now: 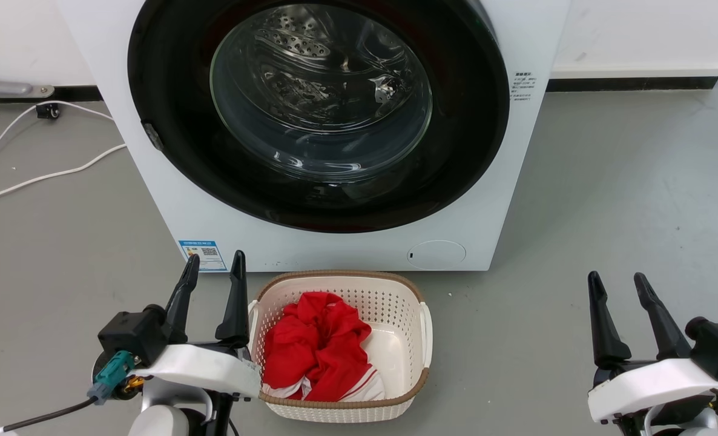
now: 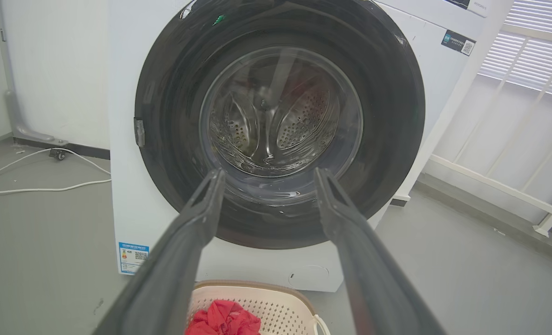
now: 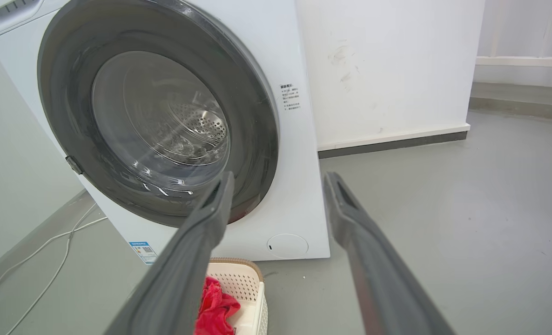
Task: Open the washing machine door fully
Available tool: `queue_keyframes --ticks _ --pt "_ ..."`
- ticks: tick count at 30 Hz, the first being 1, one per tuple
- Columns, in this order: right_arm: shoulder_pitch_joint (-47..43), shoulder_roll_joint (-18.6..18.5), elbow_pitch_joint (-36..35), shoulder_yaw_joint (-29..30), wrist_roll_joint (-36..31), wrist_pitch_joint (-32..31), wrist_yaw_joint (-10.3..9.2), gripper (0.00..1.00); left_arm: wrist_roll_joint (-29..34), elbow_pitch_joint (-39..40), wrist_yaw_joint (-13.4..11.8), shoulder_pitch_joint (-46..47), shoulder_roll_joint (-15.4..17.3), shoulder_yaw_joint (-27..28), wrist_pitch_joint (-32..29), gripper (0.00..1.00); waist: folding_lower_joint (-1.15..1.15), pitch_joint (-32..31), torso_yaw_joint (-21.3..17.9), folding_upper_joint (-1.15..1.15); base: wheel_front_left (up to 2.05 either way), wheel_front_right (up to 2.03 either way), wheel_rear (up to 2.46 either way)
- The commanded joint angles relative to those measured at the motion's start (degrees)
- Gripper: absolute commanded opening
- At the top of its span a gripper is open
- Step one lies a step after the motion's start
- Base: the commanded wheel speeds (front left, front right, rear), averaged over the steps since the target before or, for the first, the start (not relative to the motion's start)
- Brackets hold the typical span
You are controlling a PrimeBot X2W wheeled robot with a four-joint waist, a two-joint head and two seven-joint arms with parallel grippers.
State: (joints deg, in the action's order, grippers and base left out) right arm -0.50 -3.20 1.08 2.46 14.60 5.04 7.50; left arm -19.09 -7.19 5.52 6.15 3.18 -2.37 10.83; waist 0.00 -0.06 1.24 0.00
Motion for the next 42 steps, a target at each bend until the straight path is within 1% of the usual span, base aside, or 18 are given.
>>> queue_keyframes --ticks 1,17,29,38,42 --pt "-0.22 0.19 -0.7 -0.02 -1.17 0.41 -0.02 1.0 1.17 0.44 -0.21 0.99 0.31 -0.15 0.47 1.0 0.0 0.0 0.01 0.0 0.0 0.0 0.0" --pt "-0.79 0.31 -1.3 -0.16 -8.68 1.14 -0.02 1.0 9.34 -0.1 -1.47 1.06 0.74 -0.91 2.28 1.0 0.0 0.02 0.45 0.0 0.0 0.0 0.0" --pt "-1.16 0.38 -1.49 -0.4 -13.45 1.66 -0.02 1.0 13.96 -1.06 -1.75 1.14 0.7 -1.15 3.53 1.0 0.0 0.21 0.79 0.0 0.0 0.0 0.0" --pt "-1.38 0.45 -0.95 -0.27 -15.59 2.2 -0.02 1.0 16.57 -2.06 -1.37 1.19 0.48 -1.25 4.46 1.0 0.0 0.22 0.89 0.0 0.0 0.0 0.0" --pt "-1.26 0.45 -0.52 -0.19 -14.66 2.21 -0.02 1.0 15.92 -2.66 -1.12 1.09 0.37 -0.98 4.43 1.0 0.0 0.22 0.9 0.0 0.0 0.0 0.0"
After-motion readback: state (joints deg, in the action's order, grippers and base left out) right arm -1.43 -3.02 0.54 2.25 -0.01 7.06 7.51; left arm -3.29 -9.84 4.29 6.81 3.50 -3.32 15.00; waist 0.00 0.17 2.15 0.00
